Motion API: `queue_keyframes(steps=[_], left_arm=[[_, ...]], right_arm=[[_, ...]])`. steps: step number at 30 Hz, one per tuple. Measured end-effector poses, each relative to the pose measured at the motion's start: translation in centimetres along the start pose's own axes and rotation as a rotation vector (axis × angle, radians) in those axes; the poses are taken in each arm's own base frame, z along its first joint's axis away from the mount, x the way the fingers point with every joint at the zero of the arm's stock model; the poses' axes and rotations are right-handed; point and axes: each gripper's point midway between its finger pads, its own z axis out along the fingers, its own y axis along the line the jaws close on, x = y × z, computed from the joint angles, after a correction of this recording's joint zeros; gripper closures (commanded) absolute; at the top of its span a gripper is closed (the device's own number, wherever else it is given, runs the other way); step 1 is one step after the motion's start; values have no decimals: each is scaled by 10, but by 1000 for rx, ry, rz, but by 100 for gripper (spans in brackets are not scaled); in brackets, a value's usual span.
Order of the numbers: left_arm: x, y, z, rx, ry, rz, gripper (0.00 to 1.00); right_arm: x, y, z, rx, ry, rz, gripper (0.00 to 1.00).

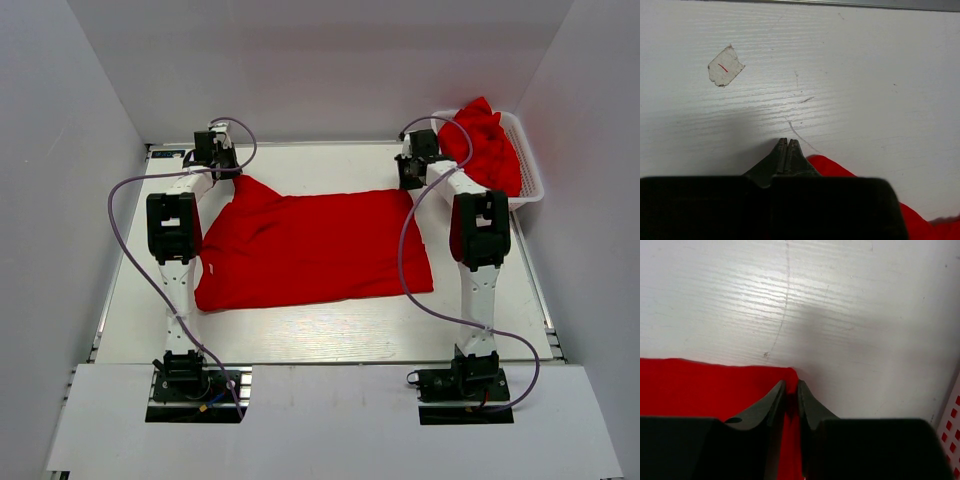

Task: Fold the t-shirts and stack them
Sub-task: Grap the side of the flattened tshirt furthest away from the robot with both arms

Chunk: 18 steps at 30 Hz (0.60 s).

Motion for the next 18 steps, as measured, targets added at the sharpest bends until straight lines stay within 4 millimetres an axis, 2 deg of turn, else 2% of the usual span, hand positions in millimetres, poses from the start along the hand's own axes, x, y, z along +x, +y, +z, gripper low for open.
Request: queue_keyframes(steps=[3, 12, 15, 18], left_arm=[[0, 0, 0, 0, 0, 1, 100], [-8, -4, -6, 9, -3, 3, 100], [-15, -9, -20, 13, -3, 3, 100], [-21, -18, -48, 15, -1, -5, 100]], right_arm=[[-6, 3, -1, -27, -14, 2, 100], [-11, 3, -3, -40, -26, -28, 100], [-11, 2, -3, -43, -26, -52, 100], [-8, 2, -8, -44, -27, -66, 100]])
